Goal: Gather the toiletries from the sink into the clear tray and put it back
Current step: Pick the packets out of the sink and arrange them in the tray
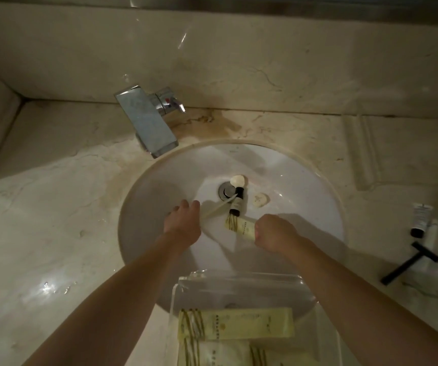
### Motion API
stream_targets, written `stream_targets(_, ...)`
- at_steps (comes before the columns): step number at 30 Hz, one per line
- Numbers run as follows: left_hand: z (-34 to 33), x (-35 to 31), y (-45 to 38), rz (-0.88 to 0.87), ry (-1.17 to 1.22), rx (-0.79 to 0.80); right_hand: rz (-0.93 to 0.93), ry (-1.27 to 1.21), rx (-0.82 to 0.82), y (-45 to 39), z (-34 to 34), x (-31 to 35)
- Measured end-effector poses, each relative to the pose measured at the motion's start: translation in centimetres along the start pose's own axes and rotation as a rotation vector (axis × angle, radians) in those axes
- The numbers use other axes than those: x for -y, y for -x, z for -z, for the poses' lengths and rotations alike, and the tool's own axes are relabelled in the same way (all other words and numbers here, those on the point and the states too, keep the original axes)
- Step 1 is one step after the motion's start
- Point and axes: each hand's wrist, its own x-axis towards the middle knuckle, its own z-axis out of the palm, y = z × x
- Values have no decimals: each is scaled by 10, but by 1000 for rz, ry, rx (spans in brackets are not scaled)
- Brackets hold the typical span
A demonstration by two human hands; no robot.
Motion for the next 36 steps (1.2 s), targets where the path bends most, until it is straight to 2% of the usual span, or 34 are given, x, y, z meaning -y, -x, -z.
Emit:
stream_targets(6,28,4,14,37,237,-19,107,-217,-85,23,19,-2)
stream_targets(11,51,10,41,-83,461,-98,41,-351,-239,49,31,-4)
stream_targets(14,66,11,59,-165,566,-95,-17,-391,-334,67,34,-11)
stream_targets(20,90,3,97,-334,473,26,-189,-509,-488,108,36,-27)
stream_targets(24,97,-4,128,-406,370,85,-211,-607,-605,134,33,-35)
stream_targets(27,91,-9,151,-451,289,123,-128,-695,-647,151,26,-36)
stream_targets(31,71,-17,171,-535,232,159,11,-767,-609,170,7,-33)
stream_targets(36,41,-24,187,-485,190,171,210,-687,-426,187,-21,-26)
